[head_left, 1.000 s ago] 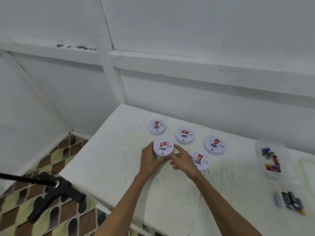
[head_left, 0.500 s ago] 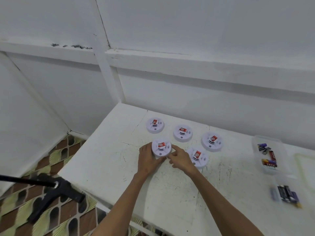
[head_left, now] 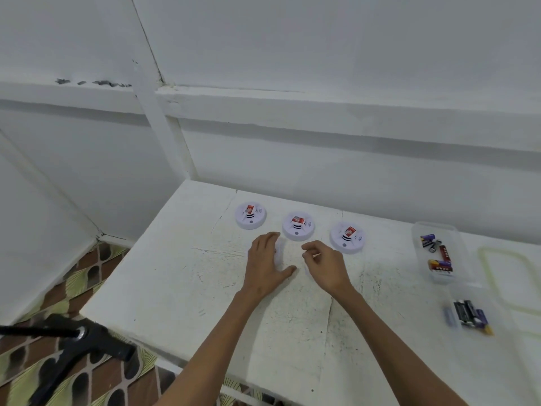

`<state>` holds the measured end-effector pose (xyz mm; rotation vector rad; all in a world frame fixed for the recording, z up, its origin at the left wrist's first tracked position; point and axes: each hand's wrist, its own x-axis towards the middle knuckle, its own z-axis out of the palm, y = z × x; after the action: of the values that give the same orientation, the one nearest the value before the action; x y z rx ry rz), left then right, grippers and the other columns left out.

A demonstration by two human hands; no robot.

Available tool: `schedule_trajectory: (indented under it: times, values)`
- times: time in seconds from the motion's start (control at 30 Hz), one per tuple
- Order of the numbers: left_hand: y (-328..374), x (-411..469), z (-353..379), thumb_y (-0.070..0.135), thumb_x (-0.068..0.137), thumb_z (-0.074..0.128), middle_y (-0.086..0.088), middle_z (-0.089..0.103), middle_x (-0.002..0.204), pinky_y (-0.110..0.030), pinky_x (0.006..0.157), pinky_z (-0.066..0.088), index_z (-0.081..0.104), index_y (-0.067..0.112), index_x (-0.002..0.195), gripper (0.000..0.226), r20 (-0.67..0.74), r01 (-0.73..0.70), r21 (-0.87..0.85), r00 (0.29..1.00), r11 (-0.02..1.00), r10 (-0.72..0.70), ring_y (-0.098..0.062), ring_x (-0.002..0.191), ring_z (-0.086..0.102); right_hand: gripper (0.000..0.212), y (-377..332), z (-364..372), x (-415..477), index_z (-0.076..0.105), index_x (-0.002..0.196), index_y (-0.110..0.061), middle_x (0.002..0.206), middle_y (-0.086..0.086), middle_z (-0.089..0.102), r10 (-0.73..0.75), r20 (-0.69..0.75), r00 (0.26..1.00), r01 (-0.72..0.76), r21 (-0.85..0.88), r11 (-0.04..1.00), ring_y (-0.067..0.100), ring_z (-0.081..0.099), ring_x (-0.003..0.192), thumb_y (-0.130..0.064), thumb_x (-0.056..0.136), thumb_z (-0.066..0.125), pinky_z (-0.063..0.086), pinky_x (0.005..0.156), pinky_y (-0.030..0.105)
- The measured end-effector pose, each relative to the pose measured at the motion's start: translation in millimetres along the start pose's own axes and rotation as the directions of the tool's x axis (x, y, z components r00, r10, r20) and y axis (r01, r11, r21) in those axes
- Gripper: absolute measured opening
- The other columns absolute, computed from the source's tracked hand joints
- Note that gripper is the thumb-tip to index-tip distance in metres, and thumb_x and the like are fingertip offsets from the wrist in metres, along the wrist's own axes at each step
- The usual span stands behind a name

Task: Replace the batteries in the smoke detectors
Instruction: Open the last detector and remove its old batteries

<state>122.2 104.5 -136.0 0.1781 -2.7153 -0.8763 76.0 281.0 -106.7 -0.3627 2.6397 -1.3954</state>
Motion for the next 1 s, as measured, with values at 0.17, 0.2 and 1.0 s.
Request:
schedule_trajectory:
  times: [0.17,0.2,1.0]
  values:
    - [26,2,19,0.043,0.074,0.085,-0.006,0.044,0.151,-0.037,0.115,0.034,0.039,0.012,0.148,0.092,0.2,-0.042,-0.096,0.978,0.995,0.061,-0.024,0.139,0.037,0.017,25,-20,-10,0.069,0.107,-0.018,0.095,-0.009,0.071,-0.06,-0.121,0.991,0.054,-0.049,0.997,0.002,0.064,0.077,-0.016,0.094,0.059,0.056,0.073,0.025]
    - [31,3,22,0.041,0.074,0.086,-0.006,0.043,0.151,-0.036,0.115,0.033,0.038,0.012,0.149,0.094,0.244,-0.036,-0.109,0.968,0.993,0.062,-0.024,0.14,0.037,0.017,27,-23,-13,0.069,0.107,-0.018,0.099,-0.006,0.071,-0.075,-0.133,0.988,0.067,-0.065,0.996,0.004,0.064,0.083,-0.017,0.093,0.06,0.053,0.074,0.022]
    - [62,-4,41,0.07,0.076,0.074,0.011,0.048,0.15,-0.033,0.108,0.046,0.03,0.031,0.155,0.098,0.356,0.107,-0.496,0.93,0.862,0.09,-0.008,0.136,0.048,0.038,60,-58,-43,0.056,0.12,-0.019,0.088,-0.008,0.07,-0.018,-0.134,0.991,0.01,-0.061,0.998,0.003,0.065,0.075,-0.05,0.098,0.049,0.052,0.065,0.028]
